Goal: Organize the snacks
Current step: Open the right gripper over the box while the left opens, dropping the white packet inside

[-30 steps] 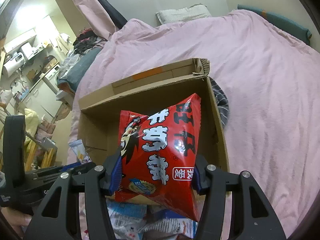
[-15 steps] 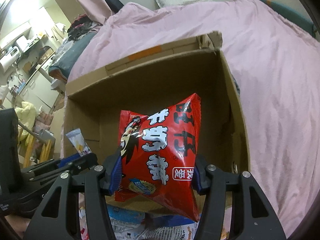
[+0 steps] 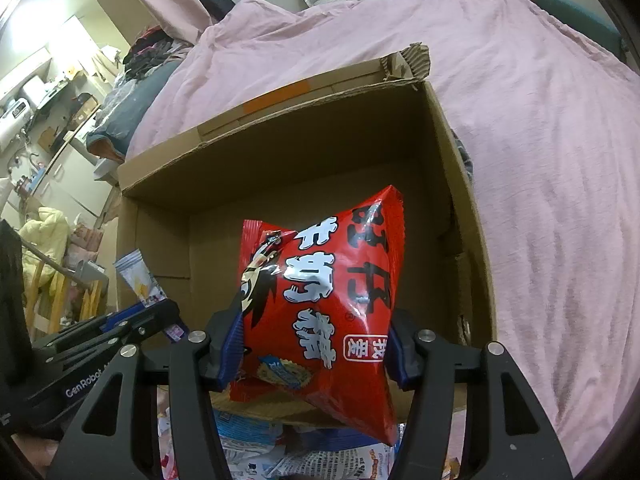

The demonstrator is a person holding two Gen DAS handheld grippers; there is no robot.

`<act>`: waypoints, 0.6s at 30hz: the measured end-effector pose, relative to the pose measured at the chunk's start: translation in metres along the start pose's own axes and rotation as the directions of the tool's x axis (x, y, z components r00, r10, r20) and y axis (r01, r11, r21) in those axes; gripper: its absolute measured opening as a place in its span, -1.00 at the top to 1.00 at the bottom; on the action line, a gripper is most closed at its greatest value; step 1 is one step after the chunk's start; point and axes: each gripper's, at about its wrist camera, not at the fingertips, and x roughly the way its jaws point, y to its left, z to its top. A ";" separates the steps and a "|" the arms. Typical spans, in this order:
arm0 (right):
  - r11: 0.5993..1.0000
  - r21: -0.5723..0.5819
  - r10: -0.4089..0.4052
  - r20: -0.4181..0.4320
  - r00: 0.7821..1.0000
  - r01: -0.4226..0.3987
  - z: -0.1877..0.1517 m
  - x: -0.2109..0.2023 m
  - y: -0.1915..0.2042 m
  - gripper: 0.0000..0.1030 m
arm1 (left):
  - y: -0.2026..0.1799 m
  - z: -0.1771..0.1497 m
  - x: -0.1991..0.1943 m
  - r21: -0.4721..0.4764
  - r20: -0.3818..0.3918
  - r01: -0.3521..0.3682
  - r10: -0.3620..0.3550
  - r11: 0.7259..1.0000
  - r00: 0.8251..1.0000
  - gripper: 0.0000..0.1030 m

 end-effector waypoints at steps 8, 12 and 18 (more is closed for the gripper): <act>1.000 0.007 0.007 0.012 1.000 -0.008 0.001 -0.005 -0.003 -0.18 | -0.002 0.001 -0.007 0.013 0.033 -0.023 0.023 1.000 0.999 0.39; 1.000 0.006 0.014 0.026 1.000 -0.015 0.002 -0.010 -0.005 -0.34 | -0.001 0.002 -0.009 0.002 0.043 -0.020 0.020 1.000 0.999 -0.12; 1.000 0.029 0.000 0.069 0.998 -0.002 0.005 -0.018 -0.011 -0.73 | 0.004 0.004 -0.015 -0.030 0.076 -0.005 0.007 1.000 0.997 -0.51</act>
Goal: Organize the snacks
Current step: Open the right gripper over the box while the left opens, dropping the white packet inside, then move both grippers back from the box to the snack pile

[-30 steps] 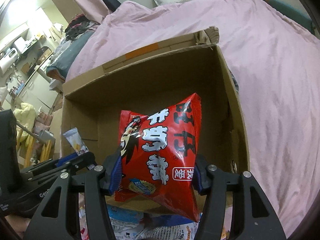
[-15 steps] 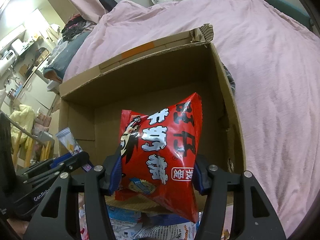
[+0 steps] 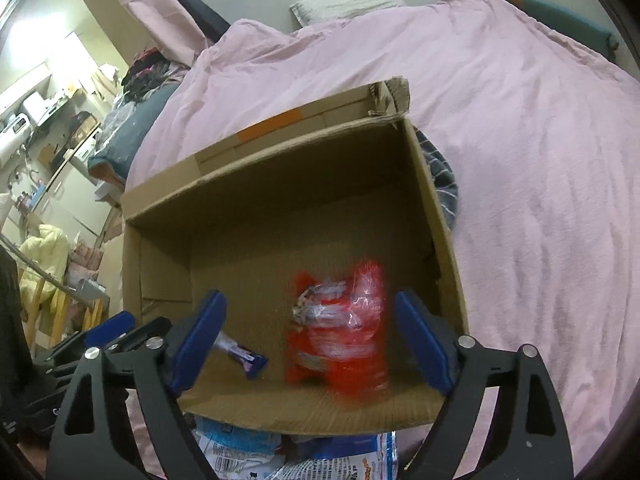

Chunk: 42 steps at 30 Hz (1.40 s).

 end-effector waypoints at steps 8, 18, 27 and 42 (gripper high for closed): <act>1.000 -0.003 0.004 0.006 1.000 -0.004 0.003 -0.002 0.001 -0.73 | 0.000 -0.001 0.002 0.002 -0.004 -0.006 0.006 1.000 1.000 -0.51; 1.000 -0.013 -0.020 0.045 0.999 0.020 0.007 -0.015 0.007 -0.73 | 0.006 -0.004 -0.014 -0.021 0.067 0.020 -0.018 1.000 0.998 -0.51; 0.999 0.001 0.044 0.084 0.996 -0.045 0.000 -0.043 0.010 -0.73 | 0.010 -0.006 -0.042 -0.043 0.137 0.033 -0.027 0.999 0.990 -0.82; 0.998 0.011 0.066 0.058 0.996 -0.067 -0.034 -0.074 0.011 -0.73 | 0.029 -0.049 -0.075 -0.032 0.104 -0.055 0.058 0.998 0.993 -0.82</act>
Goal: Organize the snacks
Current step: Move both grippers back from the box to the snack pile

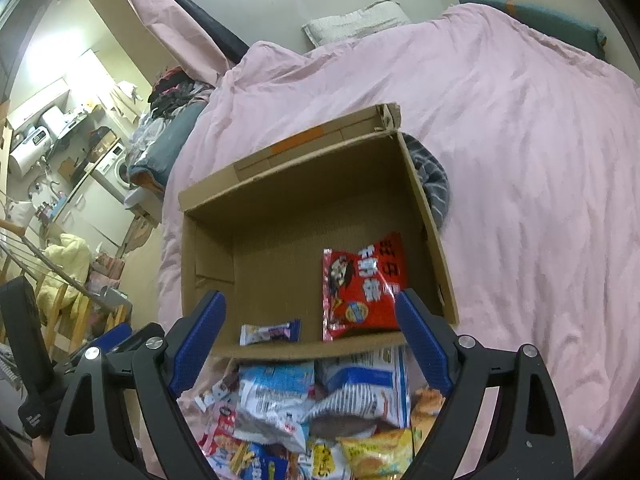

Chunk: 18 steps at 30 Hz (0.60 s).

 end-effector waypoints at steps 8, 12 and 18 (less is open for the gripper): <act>0.999 0.036 -0.002 -0.009 1.000 0.003 -0.021 -0.021 -0.010 -0.73 | 0.018 -0.018 -0.010 -0.024 -0.032 -0.024 0.023 0.999 0.999 -0.82; 0.996 0.087 0.011 -0.043 0.999 -0.007 -0.032 -0.025 -0.022 -0.73 | 0.027 -0.027 -0.013 -0.053 -0.049 -0.026 0.023 0.998 0.999 -0.82; 0.992 0.098 -0.057 -0.252 0.966 0.084 -0.060 0.001 -0.041 -0.73 | 0.038 -0.033 -0.016 -0.071 -0.066 -0.037 0.032 0.997 0.997 -0.82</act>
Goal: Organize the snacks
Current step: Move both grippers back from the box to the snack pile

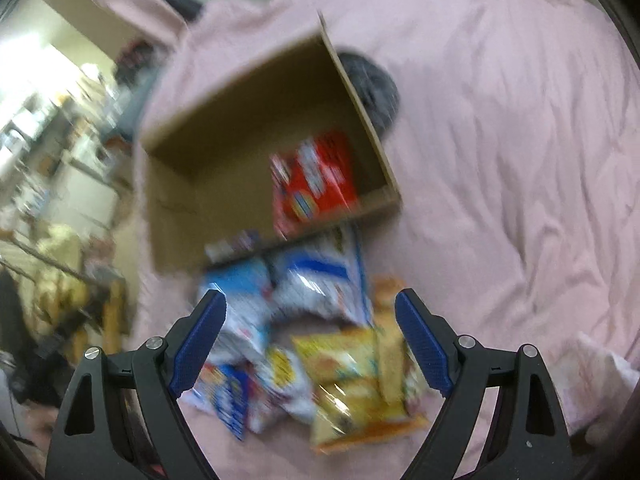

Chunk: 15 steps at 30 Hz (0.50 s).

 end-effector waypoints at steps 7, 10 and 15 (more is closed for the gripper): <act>0.999 0.030 0.024 -0.211 0.977 -0.018 -0.027 0.032 -0.020 -0.57 | 0.015 -0.005 0.006 -0.028 -0.050 0.002 -0.004 1.000 0.999 -0.82; 0.999 0.016 0.042 -0.180 0.983 -0.040 -0.026 0.024 -0.019 -0.52 | 0.019 -0.006 0.008 -0.043 -0.063 0.005 -0.007 0.999 0.998 -0.82; 0.997 -0.030 0.069 -0.215 0.974 -0.077 -0.028 0.031 -0.012 -0.51 | 0.018 -0.006 0.011 -0.057 -0.075 0.014 -0.018 0.998 0.997 -0.82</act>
